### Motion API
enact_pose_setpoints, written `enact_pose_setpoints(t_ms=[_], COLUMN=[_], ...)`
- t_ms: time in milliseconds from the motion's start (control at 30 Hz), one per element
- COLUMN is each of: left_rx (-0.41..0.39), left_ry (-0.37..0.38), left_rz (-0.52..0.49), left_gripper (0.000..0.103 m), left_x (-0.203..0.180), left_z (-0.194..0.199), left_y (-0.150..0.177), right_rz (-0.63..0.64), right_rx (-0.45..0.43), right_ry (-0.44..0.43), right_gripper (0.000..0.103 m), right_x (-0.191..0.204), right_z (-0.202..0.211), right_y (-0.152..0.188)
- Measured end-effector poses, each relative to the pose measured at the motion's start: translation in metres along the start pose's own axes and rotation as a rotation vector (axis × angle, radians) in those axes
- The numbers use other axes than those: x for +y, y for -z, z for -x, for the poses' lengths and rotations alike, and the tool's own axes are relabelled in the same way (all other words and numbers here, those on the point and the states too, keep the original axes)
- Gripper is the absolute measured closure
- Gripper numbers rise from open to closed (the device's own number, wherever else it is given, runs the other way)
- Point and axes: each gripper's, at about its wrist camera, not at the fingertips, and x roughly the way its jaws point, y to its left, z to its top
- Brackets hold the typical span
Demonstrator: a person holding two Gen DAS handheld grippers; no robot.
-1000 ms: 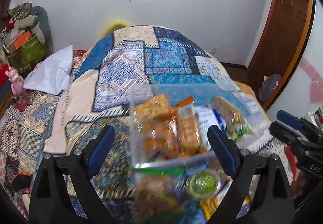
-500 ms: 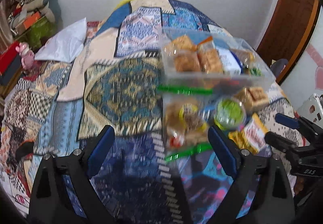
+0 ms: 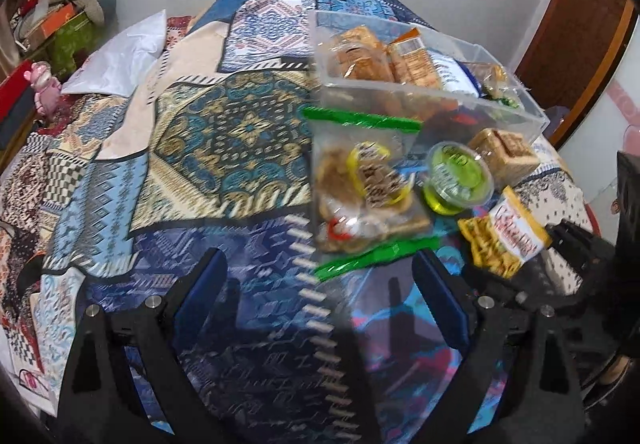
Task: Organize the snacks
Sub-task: 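Grasp the green-sealed snack bag with the left tool while the right tool grasps the yellow chip bag, then carry both bags over the clear box and open both tools inside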
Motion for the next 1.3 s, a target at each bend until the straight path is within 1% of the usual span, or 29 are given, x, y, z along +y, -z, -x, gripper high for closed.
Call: enact_pose_setpoints(t_ms=[33, 67, 100, 267, 367, 467, 533, 567, 667, 700, 867, 967, 1067, 1200, 1233, 1267, 1300], left_rx=[-0.004, -0.008, -0.012, -0.004, 0.015, 0.021, 0.013, 0.002, -0.027, -0.030, -0.033, -0.042, -0.067, -0.112, -0.121, -0.122, -0.117], left_ry=[0.009, 0.017, 0.026, 0.028, 0.017, 0.024, 0.012, 0.001, -0.017, -0.019, -0.008, -0.001, 0.005, 0.014, 0.022, 0.035, 0.048], left_rz=[0.001, 0.003, 0.006, 0.028, 0.043, 0.063, 0.059, 0.051, 0.017, 0.009, 0.012, 0.019, 0.015, 0.004, 0.001, -0.004, -0.003], left_gripper=[0.009, 0.009, 0.009, 0.009, 0.009, 0.009, 0.013, 0.019, 0.037, 0.041, 0.044, 0.045, 0.045, 0.049, 0.058, 0.081, 0.087], left_x=[-0.003, -0.005, -0.007, -0.015, -0.014, -0.012, -0.013, -0.014, -0.018, -0.019, -0.018, -0.018, -0.018, -0.023, -0.024, -0.026, -0.028], left_z=[-0.002, -0.003, -0.005, -0.023, -0.039, -0.051, -0.054, -0.055, -0.051, -0.048, -0.036, -0.025, -0.011, 0.013, 0.017, 0.021, 0.024], left_y=[-0.003, -0.006, -0.009, -0.020, -0.024, -0.025, -0.023, -0.022, -0.019, -0.018, -0.011, -0.006, -0.006, -0.007, -0.009, -0.013, -0.016], right_rz=[0.004, 0.005, 0.009, -0.010, -0.023, -0.056, -0.077, -0.081, -0.088, -0.091, -0.097, -0.094, -0.096, -0.102, -0.102, -0.100, -0.099], right_rx=[-0.002, -0.007, -0.011, -0.026, -0.029, -0.035, -0.041, -0.043, -0.051, -0.053, -0.069, -0.087, -0.113, -0.157, -0.169, -0.183, -0.196], right_ry=[-0.002, 0.002, 0.012, -0.014, -0.026, -0.035, -0.037, -0.035, -0.030, -0.029, -0.026, -0.022, -0.019, -0.017, -0.014, -0.010, -0.005], right_gripper=[0.026, 0.033, 0.036, 0.044, 0.046, 0.046, 0.047, 0.047, 0.048, 0.048, 0.048, 0.048, 0.048, 0.048, 0.048, 0.048, 0.048], right_x=[-0.001, -0.003, -0.004, -0.012, -0.015, -0.022, -0.025, -0.025, -0.025, -0.025, -0.023, -0.022, -0.023, -0.027, -0.028, -0.029, -0.030], right_z=[0.001, 0.001, 0.002, 0.009, 0.012, 0.017, 0.021, 0.022, 0.026, 0.027, 0.034, 0.043, 0.053, 0.069, 0.073, 0.077, 0.081], right_y=[0.001, 0.001, 0.002, 0.007, 0.009, 0.011, 0.013, 0.013, 0.014, 0.014, 0.013, 0.010, 0.007, 0.001, -0.001, -0.004, -0.007])
